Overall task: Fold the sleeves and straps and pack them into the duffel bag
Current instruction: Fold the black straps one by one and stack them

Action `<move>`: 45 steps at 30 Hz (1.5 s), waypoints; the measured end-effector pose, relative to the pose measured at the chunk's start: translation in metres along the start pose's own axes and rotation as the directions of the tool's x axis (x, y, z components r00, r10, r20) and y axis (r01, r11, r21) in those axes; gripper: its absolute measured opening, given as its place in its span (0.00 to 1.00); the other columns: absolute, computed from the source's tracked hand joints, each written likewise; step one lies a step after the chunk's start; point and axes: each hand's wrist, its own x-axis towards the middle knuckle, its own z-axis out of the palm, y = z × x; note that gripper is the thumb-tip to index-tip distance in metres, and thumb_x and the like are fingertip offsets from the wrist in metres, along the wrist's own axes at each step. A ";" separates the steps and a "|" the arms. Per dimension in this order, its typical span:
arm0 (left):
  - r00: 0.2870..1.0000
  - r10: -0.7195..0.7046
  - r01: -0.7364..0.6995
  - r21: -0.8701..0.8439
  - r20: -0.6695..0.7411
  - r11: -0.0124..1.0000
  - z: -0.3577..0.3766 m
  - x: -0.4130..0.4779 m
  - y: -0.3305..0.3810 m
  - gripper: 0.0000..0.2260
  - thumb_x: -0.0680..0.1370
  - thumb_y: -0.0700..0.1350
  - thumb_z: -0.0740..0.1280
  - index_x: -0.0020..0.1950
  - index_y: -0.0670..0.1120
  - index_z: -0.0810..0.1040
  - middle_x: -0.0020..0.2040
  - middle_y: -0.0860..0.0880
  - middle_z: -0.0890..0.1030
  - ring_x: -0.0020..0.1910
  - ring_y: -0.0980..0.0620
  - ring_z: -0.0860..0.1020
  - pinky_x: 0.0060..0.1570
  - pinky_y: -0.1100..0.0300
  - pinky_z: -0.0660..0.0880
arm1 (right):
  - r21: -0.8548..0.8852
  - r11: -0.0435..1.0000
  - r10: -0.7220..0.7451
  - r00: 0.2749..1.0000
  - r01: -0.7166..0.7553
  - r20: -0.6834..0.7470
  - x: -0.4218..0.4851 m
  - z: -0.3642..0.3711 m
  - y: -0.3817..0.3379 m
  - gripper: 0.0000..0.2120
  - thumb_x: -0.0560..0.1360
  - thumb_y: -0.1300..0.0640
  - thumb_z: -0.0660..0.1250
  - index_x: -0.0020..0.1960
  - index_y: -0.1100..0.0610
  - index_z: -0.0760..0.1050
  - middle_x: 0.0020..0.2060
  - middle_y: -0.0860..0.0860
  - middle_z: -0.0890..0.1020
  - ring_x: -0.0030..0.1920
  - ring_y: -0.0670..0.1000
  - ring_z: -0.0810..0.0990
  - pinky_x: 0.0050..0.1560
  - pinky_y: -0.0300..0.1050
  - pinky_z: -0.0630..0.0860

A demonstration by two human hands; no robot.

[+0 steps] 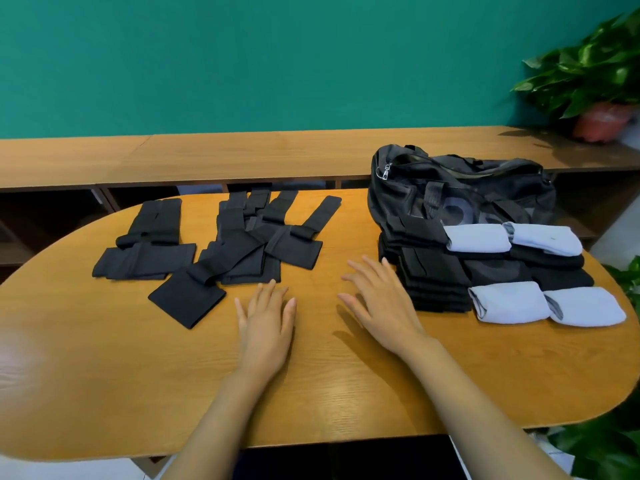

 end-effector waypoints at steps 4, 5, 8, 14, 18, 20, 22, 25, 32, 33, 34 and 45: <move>1.000 0.006 -0.005 0.253 -0.005 0.967 0.001 0.034 -0.018 0.27 0.83 0.60 0.43 0.79 0.51 0.58 0.81 0.49 0.52 0.79 0.49 0.44 0.74 0.40 0.36 | 0.032 0.999 0.027 0.984 -0.034 0.178 0.037 0.023 -0.025 0.29 0.81 0.37 0.47 0.77 0.50 0.60 0.78 0.47 0.58 0.79 0.49 0.48 0.77 0.49 0.41; 1.000 0.000 -0.006 0.285 0.022 0.959 0.003 0.037 -0.021 0.27 0.82 0.61 0.41 0.79 0.52 0.57 0.81 0.50 0.50 0.79 0.49 0.43 0.74 0.39 0.36 | 0.036 0.998 0.037 0.976 -0.046 0.216 0.044 0.028 -0.029 0.29 0.82 0.37 0.48 0.78 0.50 0.57 0.79 0.47 0.56 0.79 0.49 0.46 0.77 0.50 0.41; 0.994 -0.050 0.019 0.293 0.100 0.956 0.009 0.042 -0.025 0.27 0.83 0.61 0.42 0.80 0.53 0.53 0.81 0.51 0.46 0.79 0.50 0.39 0.73 0.37 0.35 | 0.036 0.996 0.066 0.952 -0.080 0.298 0.062 0.043 -0.033 0.31 0.82 0.37 0.49 0.80 0.51 0.49 0.80 0.47 0.50 0.79 0.50 0.43 0.78 0.53 0.42; 0.993 -0.070 0.038 0.297 0.097 0.954 0.007 0.042 -0.023 0.26 0.83 0.60 0.43 0.80 0.54 0.53 0.81 0.52 0.46 0.79 0.51 0.40 0.73 0.37 0.34 | 0.004 0.990 0.132 0.926 -0.143 0.355 0.067 0.061 -0.034 0.32 0.82 0.37 0.46 0.81 0.52 0.46 0.80 0.48 0.50 0.79 0.51 0.43 0.78 0.52 0.42; 0.992 -0.073 0.043 0.275 0.100 0.961 0.004 0.044 -0.022 0.25 0.83 0.60 0.43 0.80 0.54 0.52 0.81 0.52 0.46 0.79 0.51 0.39 0.73 0.37 0.33 | -0.023 0.994 0.113 0.960 -0.111 0.256 0.042 0.059 -0.031 0.38 0.77 0.32 0.36 0.80 0.51 0.52 0.78 0.47 0.59 0.78 0.50 0.52 0.78 0.49 0.45; 0.992 -0.077 0.049 0.260 0.097 0.964 0.004 0.045 -0.022 0.25 0.83 0.59 0.42 0.80 0.54 0.53 0.81 0.52 0.48 0.79 0.51 0.41 0.72 0.38 0.32 | -0.034 0.997 0.081 0.970 -0.076 0.228 0.027 0.050 -0.027 0.43 0.74 0.29 0.31 0.79 0.50 0.56 0.75 0.47 0.64 0.76 0.49 0.56 0.77 0.47 0.44; 0.994 -0.073 0.050 0.249 0.086 0.967 0.004 0.045 -0.022 0.25 0.83 0.59 0.42 0.79 0.54 0.56 0.80 0.52 0.54 0.79 0.50 0.46 0.72 0.38 0.32 | -0.022 0.998 0.055 0.975 -0.052 0.216 0.010 0.039 -0.021 0.42 0.73 0.32 0.32 0.77 0.50 0.62 0.72 0.46 0.67 0.75 0.48 0.59 0.77 0.45 0.42; 0.997 -0.053 0.036 0.268 0.058 0.963 0.003 0.043 -0.022 0.24 0.83 0.58 0.44 0.74 0.53 0.66 0.69 0.54 0.69 0.74 0.50 0.60 0.74 0.37 0.37 | 0.001 1.000 0.019 0.977 -0.020 0.212 -0.020 0.023 -0.012 0.40 0.75 0.31 0.33 0.75 0.49 0.65 0.70 0.45 0.70 0.74 0.46 0.60 0.76 0.42 0.40; 0.999 -0.034 0.039 0.308 -0.020 0.951 0.000 0.038 -0.020 0.20 0.83 0.59 0.50 0.51 0.53 0.80 0.49 0.56 0.79 0.60 0.52 0.73 0.74 0.40 0.39 | 0.014 1.000 0.024 0.968 -0.028 0.252 -0.062 0.003 0.003 0.36 0.76 0.31 0.36 0.74 0.44 0.65 0.71 0.41 0.68 0.74 0.40 0.57 0.78 0.44 0.43; 0.996 -0.003 0.029 0.283 -0.094 0.959 0.000 0.035 -0.021 0.19 0.82 0.59 0.54 0.46 0.52 0.81 0.44 0.56 0.80 0.55 0.52 0.76 0.74 0.42 0.44 | 0.014 0.999 0.029 0.969 -0.033 0.246 -0.063 0.003 0.003 0.36 0.76 0.31 0.36 0.74 0.44 0.65 0.71 0.40 0.68 0.74 0.40 0.57 0.78 0.44 0.43; 0.981 0.039 0.009 0.247 -0.189 0.969 -0.001 0.031 -0.022 0.18 0.81 0.57 0.58 0.41 0.52 0.82 0.38 0.56 0.80 0.49 0.52 0.77 0.72 0.45 0.51 | 0.017 0.999 0.032 0.972 -0.037 0.234 -0.063 0.004 0.003 0.37 0.76 0.30 0.35 0.74 0.44 0.65 0.71 0.40 0.68 0.74 0.40 0.57 0.78 0.43 0.42; 0.968 0.171 -0.224 0.325 0.183 0.919 0.009 0.021 -0.020 0.45 0.71 0.68 0.22 0.80 0.52 0.54 0.79 0.56 0.55 0.79 0.57 0.48 0.70 0.43 0.26 | 0.068 0.997 0.014 0.992 -0.023 0.127 -0.066 0.009 0.005 0.29 0.79 0.34 0.43 0.65 0.46 0.74 0.63 0.41 0.74 0.71 0.41 0.64 0.78 0.46 0.53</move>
